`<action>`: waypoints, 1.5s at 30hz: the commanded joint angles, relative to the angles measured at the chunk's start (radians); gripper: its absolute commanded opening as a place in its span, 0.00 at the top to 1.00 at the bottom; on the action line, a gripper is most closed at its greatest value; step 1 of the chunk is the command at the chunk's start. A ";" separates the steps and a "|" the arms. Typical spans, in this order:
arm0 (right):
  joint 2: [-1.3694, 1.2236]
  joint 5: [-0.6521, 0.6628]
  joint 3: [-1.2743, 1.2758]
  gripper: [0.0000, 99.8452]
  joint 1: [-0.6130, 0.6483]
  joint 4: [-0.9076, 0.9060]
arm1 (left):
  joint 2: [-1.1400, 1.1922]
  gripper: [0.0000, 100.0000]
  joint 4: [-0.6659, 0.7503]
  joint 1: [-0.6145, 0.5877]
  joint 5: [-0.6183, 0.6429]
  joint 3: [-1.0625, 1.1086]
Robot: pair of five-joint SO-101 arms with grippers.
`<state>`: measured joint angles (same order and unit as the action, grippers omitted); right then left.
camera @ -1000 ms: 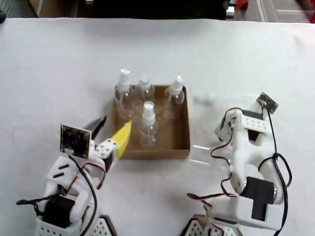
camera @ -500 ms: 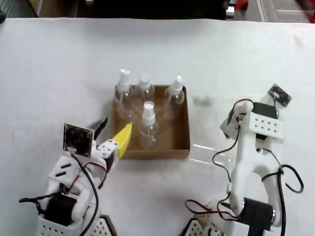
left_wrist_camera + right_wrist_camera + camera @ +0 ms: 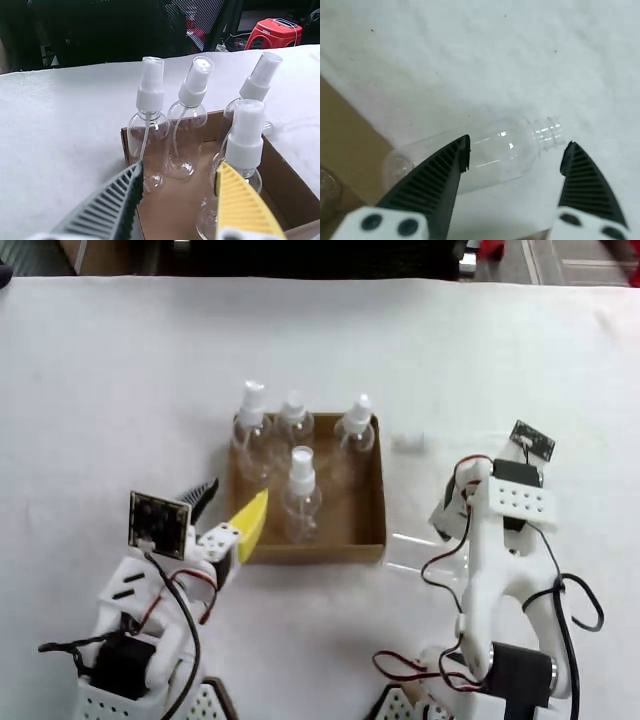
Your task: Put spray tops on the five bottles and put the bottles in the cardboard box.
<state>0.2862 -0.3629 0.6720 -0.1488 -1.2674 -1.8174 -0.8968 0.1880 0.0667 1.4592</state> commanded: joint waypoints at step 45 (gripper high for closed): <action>0.337 1.516 0.252 0.73 -0.343 -0.104 | -0.012 0.78 0.025 0.015 -0.012 -0.009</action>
<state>0.5976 1.1500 0.8792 -0.5478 -1.4316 -1.8174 -0.8968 0.1880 0.0667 1.4592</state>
